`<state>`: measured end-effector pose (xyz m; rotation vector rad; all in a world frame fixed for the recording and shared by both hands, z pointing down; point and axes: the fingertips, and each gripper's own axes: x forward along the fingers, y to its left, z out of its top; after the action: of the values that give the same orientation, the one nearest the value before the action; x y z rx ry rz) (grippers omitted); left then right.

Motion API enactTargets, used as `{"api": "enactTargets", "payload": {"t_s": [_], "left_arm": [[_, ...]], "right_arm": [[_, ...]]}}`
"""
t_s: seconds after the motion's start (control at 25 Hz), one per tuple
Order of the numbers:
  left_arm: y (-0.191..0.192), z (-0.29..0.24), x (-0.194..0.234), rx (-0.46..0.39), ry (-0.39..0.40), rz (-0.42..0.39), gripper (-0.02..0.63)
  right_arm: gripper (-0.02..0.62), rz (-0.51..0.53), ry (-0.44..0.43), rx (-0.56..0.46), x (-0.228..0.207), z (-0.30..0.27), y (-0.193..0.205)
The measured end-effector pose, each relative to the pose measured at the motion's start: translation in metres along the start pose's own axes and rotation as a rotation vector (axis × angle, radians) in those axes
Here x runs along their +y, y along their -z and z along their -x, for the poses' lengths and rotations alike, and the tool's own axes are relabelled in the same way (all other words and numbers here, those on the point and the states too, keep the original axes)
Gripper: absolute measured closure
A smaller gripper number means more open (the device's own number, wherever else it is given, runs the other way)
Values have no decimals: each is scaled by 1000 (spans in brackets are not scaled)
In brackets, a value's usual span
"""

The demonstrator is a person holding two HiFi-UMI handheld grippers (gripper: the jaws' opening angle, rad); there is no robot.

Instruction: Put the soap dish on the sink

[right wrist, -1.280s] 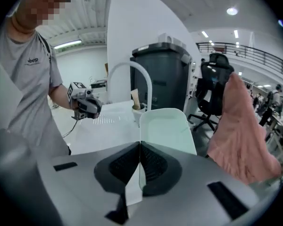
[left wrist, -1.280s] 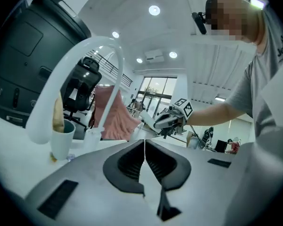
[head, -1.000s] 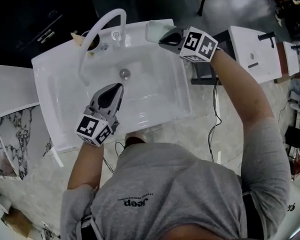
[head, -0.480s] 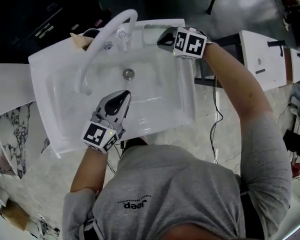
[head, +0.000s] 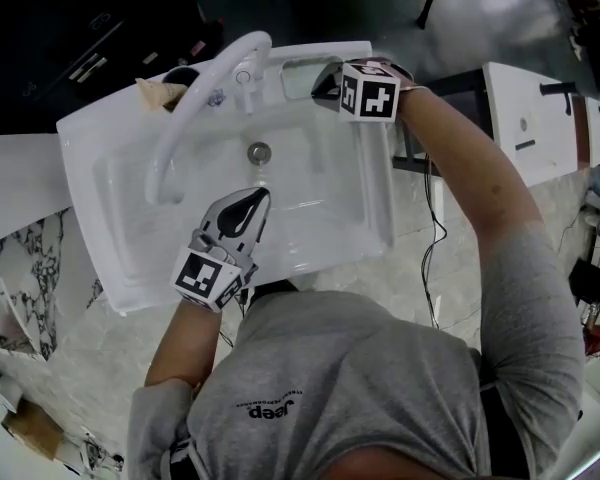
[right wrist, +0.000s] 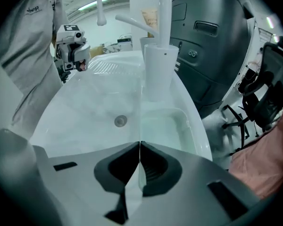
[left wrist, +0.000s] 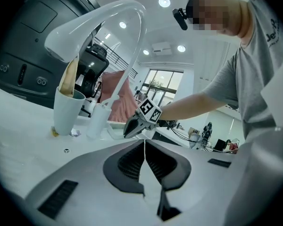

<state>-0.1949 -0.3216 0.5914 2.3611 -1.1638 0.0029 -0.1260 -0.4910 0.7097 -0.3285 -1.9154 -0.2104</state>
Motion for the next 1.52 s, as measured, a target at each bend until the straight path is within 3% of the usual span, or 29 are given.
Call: {"api": "enactTargets", "payload": {"t_s": [0.36, 0.88, 1.08, 1.32, 1.52], "left_arm": [[0, -6, -6, 5, 10, -1, 586], [-13, -16, -21, 3, 39, -27, 586], [-16, -28, -35, 16, 77, -33, 586], [-15, -53, -60, 50, 155, -36, 586], [-17, -87, -103, 91, 284, -68, 586]], "right_arm": [[455, 4, 61, -4, -9, 9, -1], [422, -138, 183, -172, 5, 91, -10], [428, -250, 236, -253, 35, 133, 6], [433, -414, 321, -297, 95, 178, 57], [442, -603, 448, -341, 155, 223, 109]]}}
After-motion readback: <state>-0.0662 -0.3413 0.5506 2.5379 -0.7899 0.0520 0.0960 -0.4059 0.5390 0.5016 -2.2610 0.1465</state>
